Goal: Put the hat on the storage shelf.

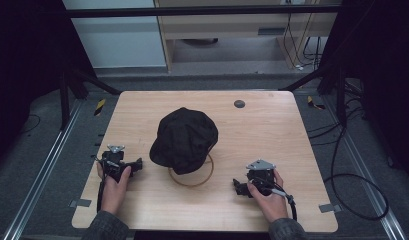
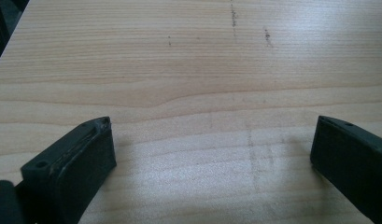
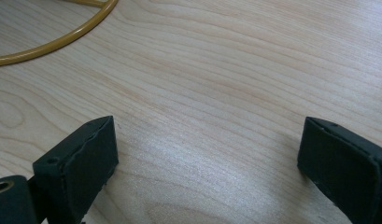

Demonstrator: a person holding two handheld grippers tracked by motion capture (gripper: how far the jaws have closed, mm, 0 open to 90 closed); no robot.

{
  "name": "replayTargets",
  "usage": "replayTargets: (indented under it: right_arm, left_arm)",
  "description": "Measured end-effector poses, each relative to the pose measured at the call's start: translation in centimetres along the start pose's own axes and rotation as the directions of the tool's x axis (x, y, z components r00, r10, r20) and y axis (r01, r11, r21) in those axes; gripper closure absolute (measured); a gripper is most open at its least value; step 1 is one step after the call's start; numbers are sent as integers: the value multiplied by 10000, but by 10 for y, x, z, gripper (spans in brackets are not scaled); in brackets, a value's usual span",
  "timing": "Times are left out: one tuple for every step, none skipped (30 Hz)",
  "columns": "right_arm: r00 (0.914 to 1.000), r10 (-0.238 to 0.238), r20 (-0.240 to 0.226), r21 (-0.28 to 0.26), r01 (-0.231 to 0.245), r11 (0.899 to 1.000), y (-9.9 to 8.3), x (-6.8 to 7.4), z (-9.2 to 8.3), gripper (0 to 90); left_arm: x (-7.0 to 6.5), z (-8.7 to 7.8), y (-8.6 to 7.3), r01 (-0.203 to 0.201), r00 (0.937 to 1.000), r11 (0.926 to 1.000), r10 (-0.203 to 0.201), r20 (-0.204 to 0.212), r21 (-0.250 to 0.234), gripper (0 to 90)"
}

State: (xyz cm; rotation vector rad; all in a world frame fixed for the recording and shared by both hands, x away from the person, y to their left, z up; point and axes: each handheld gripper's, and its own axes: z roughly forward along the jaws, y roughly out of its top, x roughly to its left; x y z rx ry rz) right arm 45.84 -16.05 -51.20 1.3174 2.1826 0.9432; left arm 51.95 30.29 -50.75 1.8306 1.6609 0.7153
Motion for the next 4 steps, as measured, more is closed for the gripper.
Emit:
replayTargets:
  right_arm:
    - [10000,-34,-18,-8,34,10000,0,1,0,52]
    - [9999,-85,-60,11,85,10000,0,1,0,52]
    - [9999,-89,-69,8,89,10000,0,2,0,51]
    - [9999,-88,-95,17,88,10000,0,1,0,51]
  left_arm:
    - [1,0,0,-7,10000,10000,7,-8,7,0]
    - [1,1,1,20,10000,10000,-20,-9,-3,0]
    - [1,1,1,7,10000,10000,-7,-6,10,0]
    - [2,2,2,17,10000,10000,-17,-6,2,0]
